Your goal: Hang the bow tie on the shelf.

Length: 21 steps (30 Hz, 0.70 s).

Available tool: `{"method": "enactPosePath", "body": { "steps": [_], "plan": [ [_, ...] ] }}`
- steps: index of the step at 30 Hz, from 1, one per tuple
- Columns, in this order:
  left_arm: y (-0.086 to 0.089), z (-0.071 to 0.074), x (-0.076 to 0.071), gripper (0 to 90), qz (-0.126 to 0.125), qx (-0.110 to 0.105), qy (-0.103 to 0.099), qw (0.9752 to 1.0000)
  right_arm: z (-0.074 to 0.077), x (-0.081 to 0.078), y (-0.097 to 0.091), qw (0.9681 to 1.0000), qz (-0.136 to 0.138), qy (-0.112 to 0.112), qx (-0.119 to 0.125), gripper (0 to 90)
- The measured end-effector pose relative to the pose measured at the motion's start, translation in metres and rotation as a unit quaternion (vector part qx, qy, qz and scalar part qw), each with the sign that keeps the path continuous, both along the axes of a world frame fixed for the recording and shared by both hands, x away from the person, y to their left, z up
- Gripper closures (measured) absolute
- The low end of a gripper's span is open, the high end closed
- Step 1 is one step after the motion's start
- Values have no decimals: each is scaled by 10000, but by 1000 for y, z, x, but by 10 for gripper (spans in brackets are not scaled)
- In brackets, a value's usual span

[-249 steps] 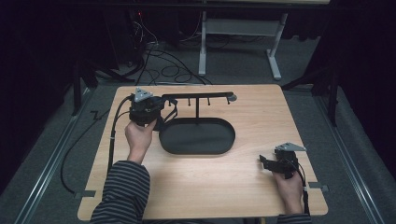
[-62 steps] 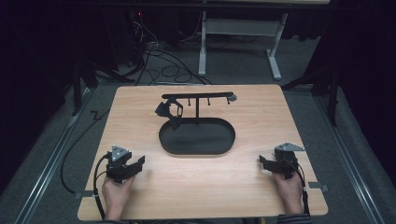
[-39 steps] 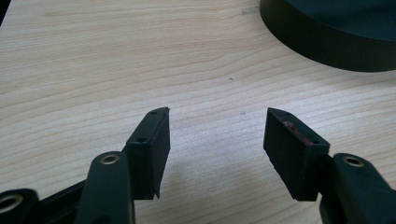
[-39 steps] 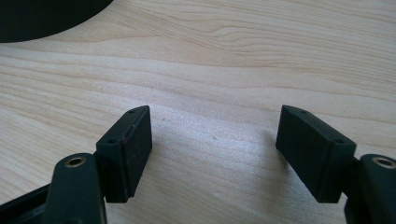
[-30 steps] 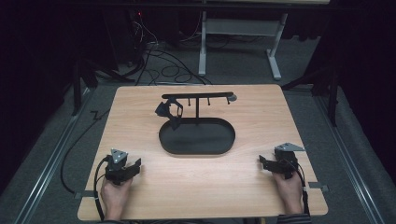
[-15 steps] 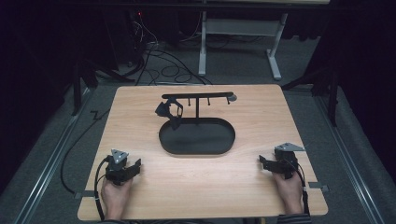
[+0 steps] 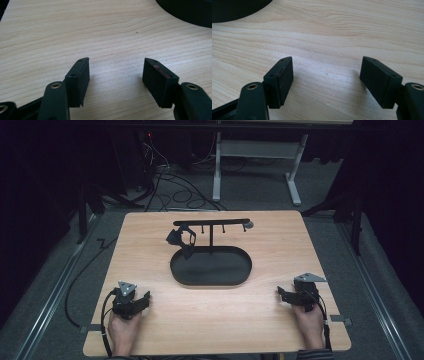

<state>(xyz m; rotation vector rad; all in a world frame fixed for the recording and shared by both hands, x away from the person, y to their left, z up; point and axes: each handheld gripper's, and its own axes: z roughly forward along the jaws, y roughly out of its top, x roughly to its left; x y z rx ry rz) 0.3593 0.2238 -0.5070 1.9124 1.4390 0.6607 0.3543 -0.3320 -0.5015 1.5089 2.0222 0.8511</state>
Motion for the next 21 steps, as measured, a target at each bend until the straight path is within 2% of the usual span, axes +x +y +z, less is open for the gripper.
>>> {"method": "enactPosePath", "body": {
  "steps": [5, 21],
  "plan": [
    [2, -1, 2, 351, 40, -148, 50, 9999, 0, 0, 0, 10000, 4, -5, 8, 282],
    [1, -1, 3, 325, 67, -150, 58, 9998, 0, 0, 0, 10000, 3, -9, 33, 279]
  ]
}}
